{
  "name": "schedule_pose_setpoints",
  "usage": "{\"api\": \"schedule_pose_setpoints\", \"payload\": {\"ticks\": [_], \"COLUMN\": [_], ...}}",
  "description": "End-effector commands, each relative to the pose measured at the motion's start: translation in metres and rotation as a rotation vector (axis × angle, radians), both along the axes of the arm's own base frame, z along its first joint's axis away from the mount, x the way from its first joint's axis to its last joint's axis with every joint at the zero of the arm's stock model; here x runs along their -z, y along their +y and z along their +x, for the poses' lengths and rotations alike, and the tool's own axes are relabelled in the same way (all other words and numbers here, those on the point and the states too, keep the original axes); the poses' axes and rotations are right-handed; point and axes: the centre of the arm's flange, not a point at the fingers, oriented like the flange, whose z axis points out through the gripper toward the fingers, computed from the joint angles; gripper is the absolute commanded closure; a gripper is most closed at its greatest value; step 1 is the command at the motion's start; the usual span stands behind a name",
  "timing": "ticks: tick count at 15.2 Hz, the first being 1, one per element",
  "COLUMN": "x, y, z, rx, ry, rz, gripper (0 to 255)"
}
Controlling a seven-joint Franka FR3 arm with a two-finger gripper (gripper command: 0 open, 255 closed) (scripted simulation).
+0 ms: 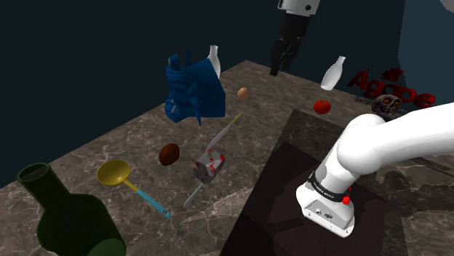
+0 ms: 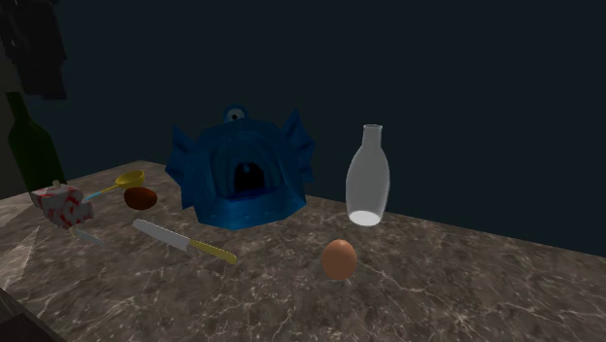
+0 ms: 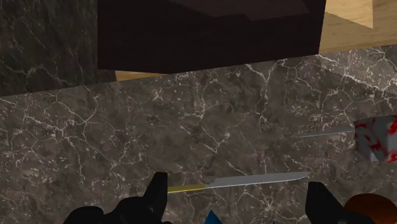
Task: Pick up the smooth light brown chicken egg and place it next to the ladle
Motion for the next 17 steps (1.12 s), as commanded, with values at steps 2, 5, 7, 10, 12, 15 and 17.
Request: {"api": "schedule_pose_setpoints", "payload": {"ticks": [2,5,7,10,12,15,17], "x": [0.009,0.035,0.053,0.078,0.094,0.118,0.133], "y": [-0.007,-0.028,-0.042,-0.063,-0.077,-0.099,-0.113], "z": [0.004,0.017,0.027,0.042,0.053,0.07,0.082], "rx": [-0.01,-0.039,-0.058,-0.087,-0.107,-0.136,-0.155], "ry": [-0.008,-0.031,-0.047,-0.07,-0.086,-0.11,-0.125], "rz": [-0.007,-0.027,-0.04,-0.06,-0.073,-0.093,-0.107], "gripper": [0,0,0,0,0,0,0]}}
